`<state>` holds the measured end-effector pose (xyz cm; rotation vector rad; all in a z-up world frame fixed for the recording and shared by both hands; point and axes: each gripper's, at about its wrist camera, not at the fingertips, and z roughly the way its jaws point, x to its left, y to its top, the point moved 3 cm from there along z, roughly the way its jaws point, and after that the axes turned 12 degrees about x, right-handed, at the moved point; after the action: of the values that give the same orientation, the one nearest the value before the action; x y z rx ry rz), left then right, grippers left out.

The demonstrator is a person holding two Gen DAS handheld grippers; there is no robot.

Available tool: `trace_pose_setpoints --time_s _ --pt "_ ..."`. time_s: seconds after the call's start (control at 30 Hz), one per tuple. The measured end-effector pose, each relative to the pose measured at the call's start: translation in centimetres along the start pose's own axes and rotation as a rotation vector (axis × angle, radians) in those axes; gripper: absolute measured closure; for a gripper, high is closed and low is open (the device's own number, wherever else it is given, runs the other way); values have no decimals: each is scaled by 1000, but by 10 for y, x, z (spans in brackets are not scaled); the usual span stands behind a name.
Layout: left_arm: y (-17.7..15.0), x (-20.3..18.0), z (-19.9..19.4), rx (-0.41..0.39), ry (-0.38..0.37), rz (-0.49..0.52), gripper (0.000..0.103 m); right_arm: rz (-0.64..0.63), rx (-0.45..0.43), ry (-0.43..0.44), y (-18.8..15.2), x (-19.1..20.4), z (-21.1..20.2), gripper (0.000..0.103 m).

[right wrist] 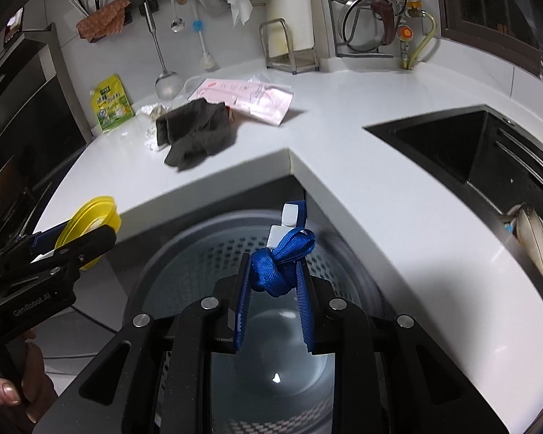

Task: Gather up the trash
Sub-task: 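Carry both items over the grey bin and open both tools to drop them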

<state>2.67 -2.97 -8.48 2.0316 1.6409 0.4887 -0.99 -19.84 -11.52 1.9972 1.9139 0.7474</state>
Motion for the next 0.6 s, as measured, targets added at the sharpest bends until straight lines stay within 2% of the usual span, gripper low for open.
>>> trace_pose_setpoints --time_s 0.6 --pt "-28 -5 7 60 -31 22 35 -30 64 -1 -34 9 11 80"
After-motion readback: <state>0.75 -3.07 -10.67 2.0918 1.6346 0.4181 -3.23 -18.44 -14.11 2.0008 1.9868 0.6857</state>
